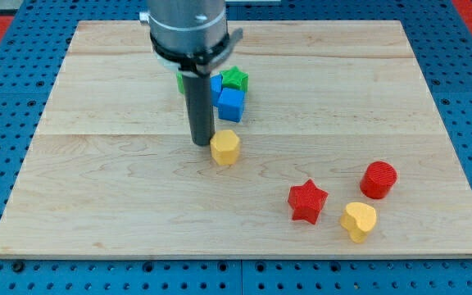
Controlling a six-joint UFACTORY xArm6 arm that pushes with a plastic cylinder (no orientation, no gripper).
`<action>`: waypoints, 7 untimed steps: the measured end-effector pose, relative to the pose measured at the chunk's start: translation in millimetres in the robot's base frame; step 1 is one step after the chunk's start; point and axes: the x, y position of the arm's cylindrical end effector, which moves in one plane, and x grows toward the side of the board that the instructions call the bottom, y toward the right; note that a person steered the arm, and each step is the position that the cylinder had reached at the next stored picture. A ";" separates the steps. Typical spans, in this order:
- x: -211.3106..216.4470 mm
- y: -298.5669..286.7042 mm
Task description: Place the red star below the yellow hexagon
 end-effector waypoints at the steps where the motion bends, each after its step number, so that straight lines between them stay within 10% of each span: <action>1: 21.4 3.5; 7: 126.9 129.0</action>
